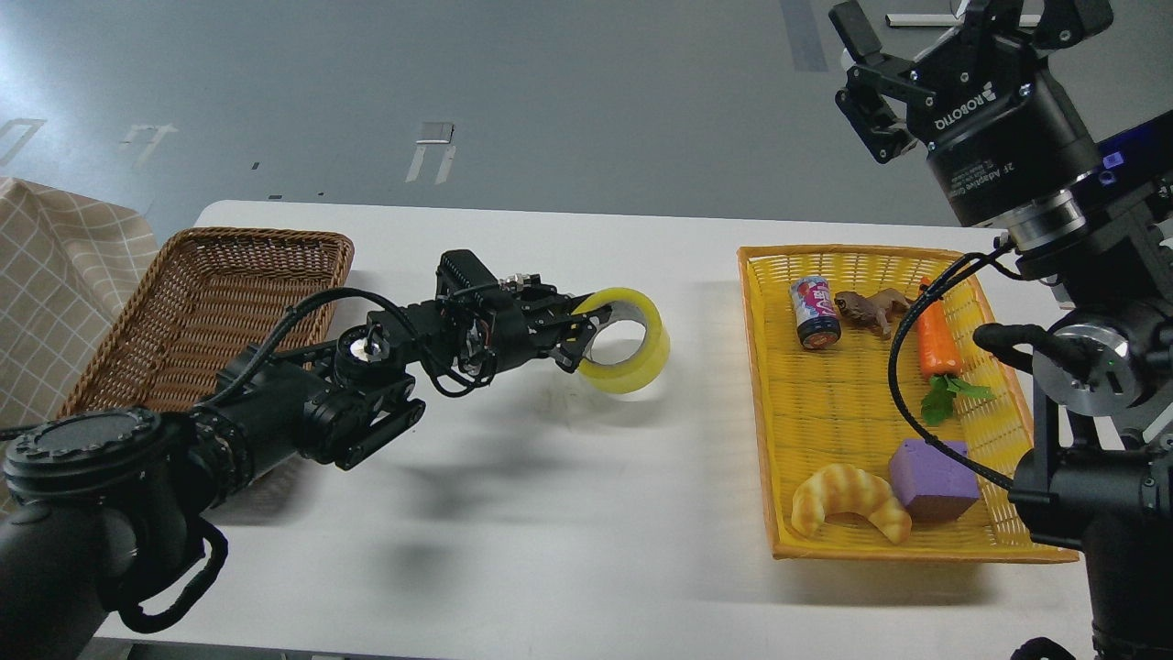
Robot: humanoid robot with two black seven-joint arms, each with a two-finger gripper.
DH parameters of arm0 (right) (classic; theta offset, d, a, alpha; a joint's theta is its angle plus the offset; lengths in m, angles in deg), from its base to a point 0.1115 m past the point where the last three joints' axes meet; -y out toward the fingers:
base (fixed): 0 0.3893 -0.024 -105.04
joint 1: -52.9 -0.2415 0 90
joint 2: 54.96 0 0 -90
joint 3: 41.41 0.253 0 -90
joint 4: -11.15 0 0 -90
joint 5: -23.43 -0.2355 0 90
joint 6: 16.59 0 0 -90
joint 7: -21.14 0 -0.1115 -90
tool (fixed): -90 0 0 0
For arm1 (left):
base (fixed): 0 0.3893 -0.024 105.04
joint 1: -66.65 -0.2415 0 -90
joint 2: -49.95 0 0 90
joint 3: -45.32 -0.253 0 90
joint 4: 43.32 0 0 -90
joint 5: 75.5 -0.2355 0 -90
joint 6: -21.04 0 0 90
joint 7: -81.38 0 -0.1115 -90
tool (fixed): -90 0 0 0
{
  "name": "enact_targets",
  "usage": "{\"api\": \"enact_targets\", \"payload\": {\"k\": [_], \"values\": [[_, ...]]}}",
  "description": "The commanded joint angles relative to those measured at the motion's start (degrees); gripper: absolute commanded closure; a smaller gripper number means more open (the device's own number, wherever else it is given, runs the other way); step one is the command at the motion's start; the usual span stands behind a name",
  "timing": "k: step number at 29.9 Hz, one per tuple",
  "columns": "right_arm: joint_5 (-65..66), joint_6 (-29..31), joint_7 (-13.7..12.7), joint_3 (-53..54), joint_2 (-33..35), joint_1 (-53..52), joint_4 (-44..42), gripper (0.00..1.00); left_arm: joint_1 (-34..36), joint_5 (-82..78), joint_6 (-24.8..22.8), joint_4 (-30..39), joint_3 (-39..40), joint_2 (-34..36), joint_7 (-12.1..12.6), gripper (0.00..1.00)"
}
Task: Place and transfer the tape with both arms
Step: 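Lift the tape with the left gripper and carry it over the wicker basket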
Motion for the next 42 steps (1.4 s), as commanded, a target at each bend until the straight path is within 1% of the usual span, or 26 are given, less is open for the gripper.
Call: {"api": "enact_targets", "payload": {"k": [1, 3, 7, 9, 11, 22, 25, 27, 29, 32, 34, 38, 42], "values": [[-0.01, 0.01, 0.0, 0.0, 0.0, -0.02, -0.01, 0.0, 3.07, 0.85, -0.11, -0.19, -0.17, 1.16, 0.02, 0.97], [-0.01, 0.01, 0.0, 0.0, 0.0, -0.02, -0.09, 0.0, 5.27, 0.85, -0.02, -0.19, -0.17, 3.61, 0.02, 0.97], [-0.01, 0.01, 0.0, 0.0, 0.0, 0.07, -0.1, 0.0, 7.12, 0.93, -0.02, -0.1, -0.08, 6.6, 0.02, 0.97], [-0.01, 0.01, 0.0, 0.0, 0.0, 0.07, -0.1, 0.0, 8.09, 0.93, -0.28, -0.54, -0.17, 10.37, 0.02, 0.97], [-0.01, 0.01, 0.0, 0.0, 0.0, 0.07, -0.18, 0.0, 8.18, 0.93, -0.46, -0.54, -0.08, 13.71, 0.02, 0.97], [-0.01, 0.01, 0.08, 0.0, 0.0, 0.33, -0.36, 0.0, 9.15, 1.81, -1.34, -0.1, -0.17, 26.99, 0.02, 0.96], [-0.01, 0.01, 0.08, 0.0, 0.0, 0.33, -0.36, 0.0, 8.53, 1.73, -1.34, -0.1, -0.43, 30.16, 0.02, 0.96], [-0.01, 0.01, 0.08, 0.0, 0.0, 0.33, -0.36, 0.0, 8.27, 1.9, -1.34, -0.19, -2.71, 32.27, 0.02, 0.96], [-0.01, 0.01, 0.08, 0.0, 0.0, 0.33, -0.36, 0.0, 8.18, 2.77, -1.34, -0.62, -6.57, 35.07, 0.02, 0.96], [-0.01, 0.01, 0.08, -0.09, 0.0, 0.33, -0.36, 0.0, 7.56, 4.8, -1.25, -0.63, -8.96, 37.11, 0.02, 0.96], [-0.01, 0.01, 0.08, -0.09, 0.0, 0.33, -0.36, 0.0, 4.85, 8.21, -1.08, -0.71, -12.11, 38.95, 0.02, 0.96], [-0.01, 0.09, 0.08, -0.26, 0.0, 0.51, -0.36, 0.0, 2.55, 10.78, -0.99, -1.68, -13.71, 39.48, 0.02, 0.96], [-0.01, 0.09, 0.08, -0.35, 0.0, 0.51, -0.27, 0.0, -1.3, 11.04, -0.72, -4.48, -13.71, 39.31, 0.02, 0.96]]}}
